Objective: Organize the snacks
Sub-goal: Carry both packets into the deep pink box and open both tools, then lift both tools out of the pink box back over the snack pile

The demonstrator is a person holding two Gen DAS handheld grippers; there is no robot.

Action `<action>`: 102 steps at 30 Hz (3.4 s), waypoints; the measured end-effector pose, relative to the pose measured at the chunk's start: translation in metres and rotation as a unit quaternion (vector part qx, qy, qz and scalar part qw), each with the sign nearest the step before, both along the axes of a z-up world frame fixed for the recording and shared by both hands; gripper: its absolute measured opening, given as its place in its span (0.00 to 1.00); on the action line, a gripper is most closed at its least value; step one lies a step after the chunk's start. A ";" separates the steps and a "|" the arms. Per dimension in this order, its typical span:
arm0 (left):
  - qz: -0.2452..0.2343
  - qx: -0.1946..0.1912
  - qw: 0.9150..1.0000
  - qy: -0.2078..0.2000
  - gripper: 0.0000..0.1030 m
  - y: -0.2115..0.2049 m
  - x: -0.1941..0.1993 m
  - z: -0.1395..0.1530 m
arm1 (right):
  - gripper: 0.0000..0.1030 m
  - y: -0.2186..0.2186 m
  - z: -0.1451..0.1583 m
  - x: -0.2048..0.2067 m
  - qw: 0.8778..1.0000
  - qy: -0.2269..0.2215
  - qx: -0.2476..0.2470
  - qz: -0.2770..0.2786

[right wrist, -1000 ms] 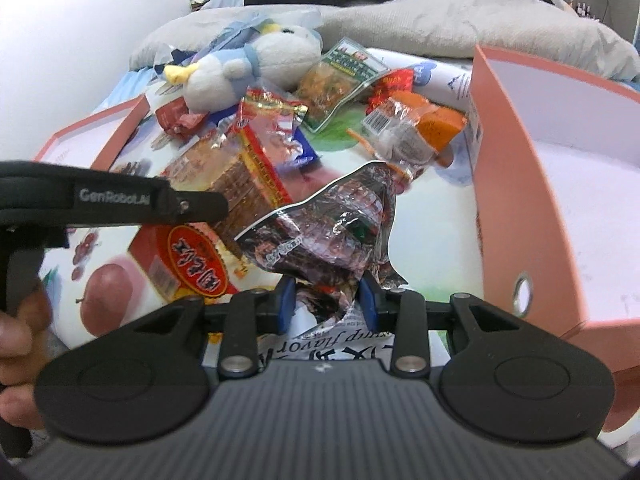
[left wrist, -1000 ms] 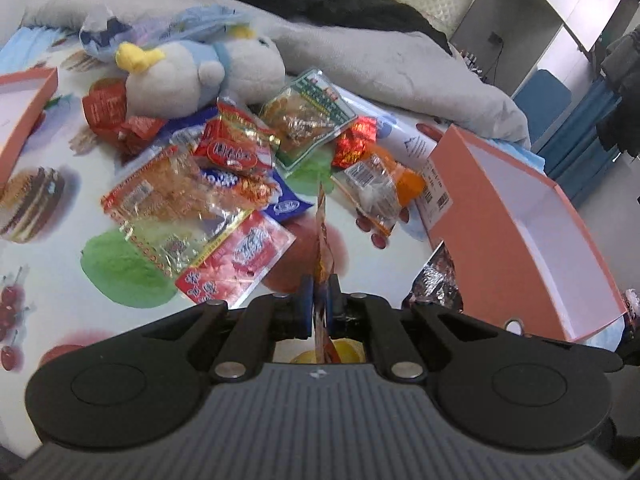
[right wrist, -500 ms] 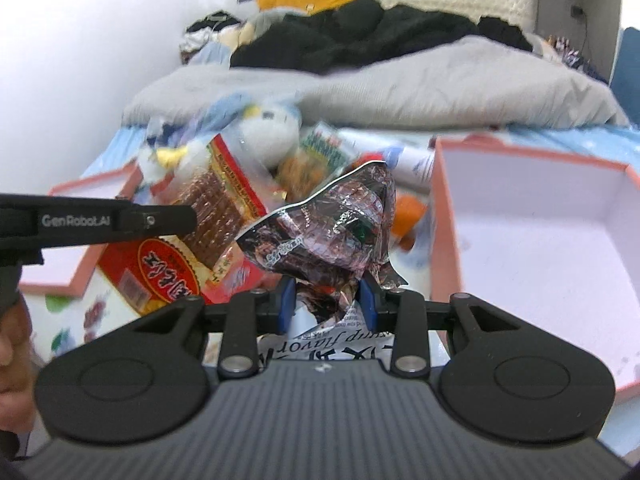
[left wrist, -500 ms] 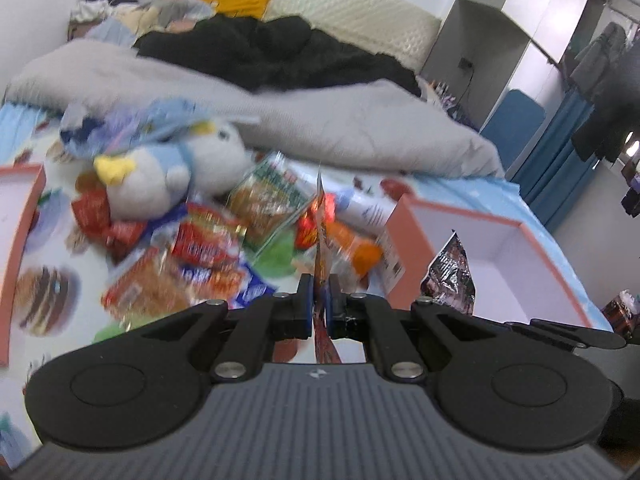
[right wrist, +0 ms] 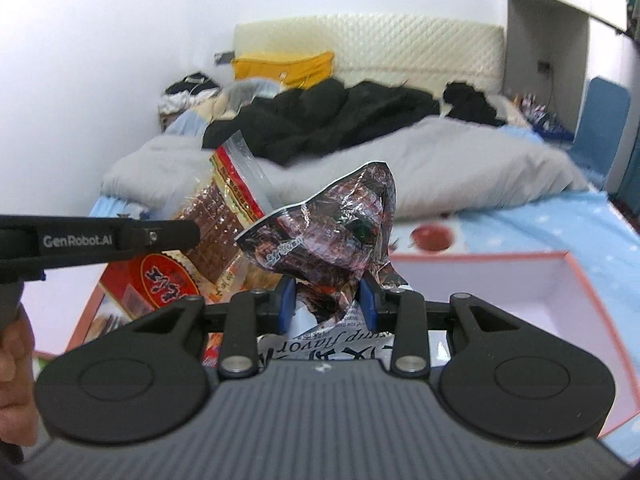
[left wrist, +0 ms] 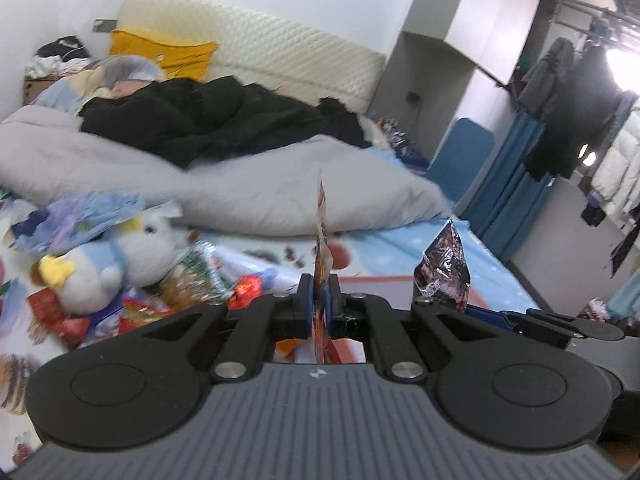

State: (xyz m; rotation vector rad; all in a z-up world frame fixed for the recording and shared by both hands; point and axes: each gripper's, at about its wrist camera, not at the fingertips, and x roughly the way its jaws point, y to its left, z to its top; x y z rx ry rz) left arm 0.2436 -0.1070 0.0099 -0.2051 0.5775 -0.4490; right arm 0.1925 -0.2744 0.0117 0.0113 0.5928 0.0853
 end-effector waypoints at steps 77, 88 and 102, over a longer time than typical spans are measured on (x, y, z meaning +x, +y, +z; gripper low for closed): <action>0.018 0.090 0.996 -0.020 0.99 -0.033 -0.039 0.023 | 0.83 -0.071 0.003 -0.046 0.994 -0.032 0.065 -0.079; 0.081 0.087 0.993 -0.001 0.99 0.022 -0.080 0.000 | 0.83 -0.020 -0.012 -0.065 0.997 -0.029 0.072 -0.023; 0.129 0.094 0.987 0.010 0.99 0.069 -0.119 -0.029 | 0.83 0.026 -0.041 -0.078 0.997 -0.008 0.071 0.011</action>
